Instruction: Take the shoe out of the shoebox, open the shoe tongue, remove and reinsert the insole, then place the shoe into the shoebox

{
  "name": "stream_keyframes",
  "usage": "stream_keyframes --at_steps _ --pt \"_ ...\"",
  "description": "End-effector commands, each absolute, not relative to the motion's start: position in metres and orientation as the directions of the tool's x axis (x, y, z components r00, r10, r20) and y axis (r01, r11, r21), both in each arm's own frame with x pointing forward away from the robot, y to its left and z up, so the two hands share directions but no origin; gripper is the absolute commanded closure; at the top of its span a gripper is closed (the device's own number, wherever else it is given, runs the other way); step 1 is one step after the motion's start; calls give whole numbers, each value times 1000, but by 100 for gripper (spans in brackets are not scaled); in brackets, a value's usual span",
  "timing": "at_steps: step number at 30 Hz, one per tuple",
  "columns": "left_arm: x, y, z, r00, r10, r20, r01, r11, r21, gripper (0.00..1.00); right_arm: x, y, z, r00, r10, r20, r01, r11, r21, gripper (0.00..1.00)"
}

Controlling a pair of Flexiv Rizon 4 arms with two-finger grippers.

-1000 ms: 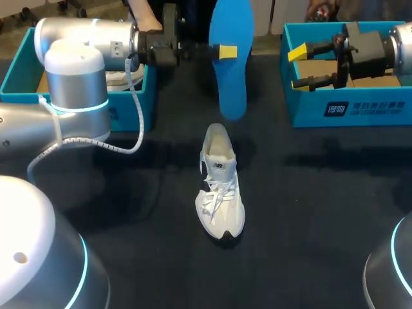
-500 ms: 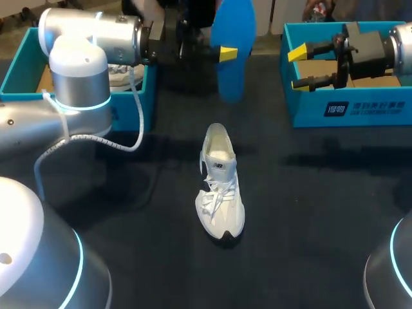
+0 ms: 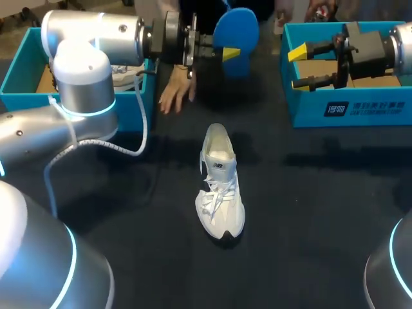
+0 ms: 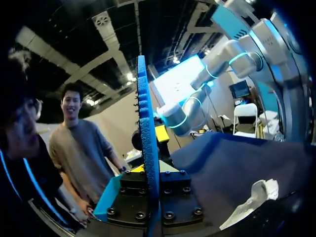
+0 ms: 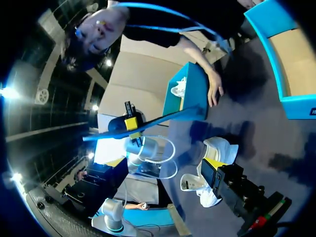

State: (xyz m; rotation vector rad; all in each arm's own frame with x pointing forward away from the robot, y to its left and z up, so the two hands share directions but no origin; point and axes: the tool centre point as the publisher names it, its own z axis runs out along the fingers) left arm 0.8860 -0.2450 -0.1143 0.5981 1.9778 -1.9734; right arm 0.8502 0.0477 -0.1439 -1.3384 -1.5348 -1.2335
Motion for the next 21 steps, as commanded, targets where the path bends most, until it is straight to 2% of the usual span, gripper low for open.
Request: stream_keyframes --at_steps 1,9,10,12,13,18,19,21 --pt "883 -244 -120 -860 77 -504 502 -38 -864 100 850 49 -144 -180 268 946 982 -10 189 0" --pt "884 -244 -119 -838 79 -541 539 -46 -841 100 850 49 -144 -180 268 946 982 -10 189 0" --pt "886 -243 -117 -757 89 -647 645 -57 -762 100 850 49 -144 -180 268 946 982 -10 189 0" --pt "887 -242 -117 -693 88 -716 713 -71 -698 100 850 49 -144 -180 268 946 982 -10 189 0" --pt "887 -241 -118 -609 107 -785 782 -78 -618 100 850 49 -144 -180 268 946 982 -10 189 0" --pt "882 -241 -127 -481 88 -872 869 -87 -488 100 850 49 -144 -180 268 946 982 -10 189 0" --pt "881 -242 -130 -396 107 -912 907 -109 -406 100 850 49 -144 -180 268 946 982 -10 189 0" --pt "878 -243 -131 -381 81 -921 915 -108 -388 100 850 49 -144 -180 268 946 982 -10 189 0"
